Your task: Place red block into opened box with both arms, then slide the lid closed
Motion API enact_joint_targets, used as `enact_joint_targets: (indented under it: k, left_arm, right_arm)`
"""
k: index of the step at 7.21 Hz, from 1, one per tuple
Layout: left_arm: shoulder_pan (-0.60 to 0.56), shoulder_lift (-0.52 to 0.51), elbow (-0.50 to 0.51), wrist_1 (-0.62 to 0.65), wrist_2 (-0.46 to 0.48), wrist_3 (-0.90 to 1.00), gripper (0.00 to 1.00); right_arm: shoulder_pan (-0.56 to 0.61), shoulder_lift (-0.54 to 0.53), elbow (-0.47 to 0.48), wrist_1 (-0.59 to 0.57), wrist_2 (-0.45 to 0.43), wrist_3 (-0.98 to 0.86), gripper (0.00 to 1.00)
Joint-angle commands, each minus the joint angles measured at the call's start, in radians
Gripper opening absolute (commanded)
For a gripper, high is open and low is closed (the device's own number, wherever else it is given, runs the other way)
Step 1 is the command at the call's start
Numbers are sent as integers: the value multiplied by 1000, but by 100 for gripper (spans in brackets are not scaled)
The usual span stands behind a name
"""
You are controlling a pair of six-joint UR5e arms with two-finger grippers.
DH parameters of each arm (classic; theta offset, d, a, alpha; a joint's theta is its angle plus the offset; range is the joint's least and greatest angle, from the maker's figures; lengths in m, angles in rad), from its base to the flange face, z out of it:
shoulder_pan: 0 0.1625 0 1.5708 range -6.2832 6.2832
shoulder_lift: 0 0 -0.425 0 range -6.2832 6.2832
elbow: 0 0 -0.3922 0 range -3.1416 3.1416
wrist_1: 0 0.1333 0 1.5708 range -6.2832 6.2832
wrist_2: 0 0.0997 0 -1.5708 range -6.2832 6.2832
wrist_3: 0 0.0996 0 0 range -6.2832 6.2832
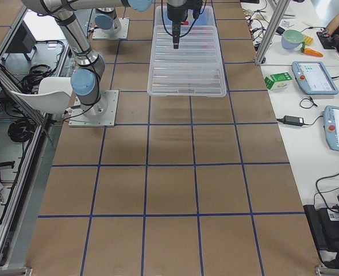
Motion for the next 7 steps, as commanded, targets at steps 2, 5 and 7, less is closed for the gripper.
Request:
enact_joint_targets:
  k: [2, 5, 7]
  left_arm:
    - [-4, -66, -2, 61, 2, 1, 0]
    - [-4, -98, -22, 94, 2, 10, 0]
    - [-2, -117, -27, 95, 2, 10, 0]
  right_arm:
    - [0, 0, 0, 4, 0, -1, 100]
    - [0, -2, 0, 7, 0, -1, 100]
    - [0, -5, 0, 7, 0, -1, 100]
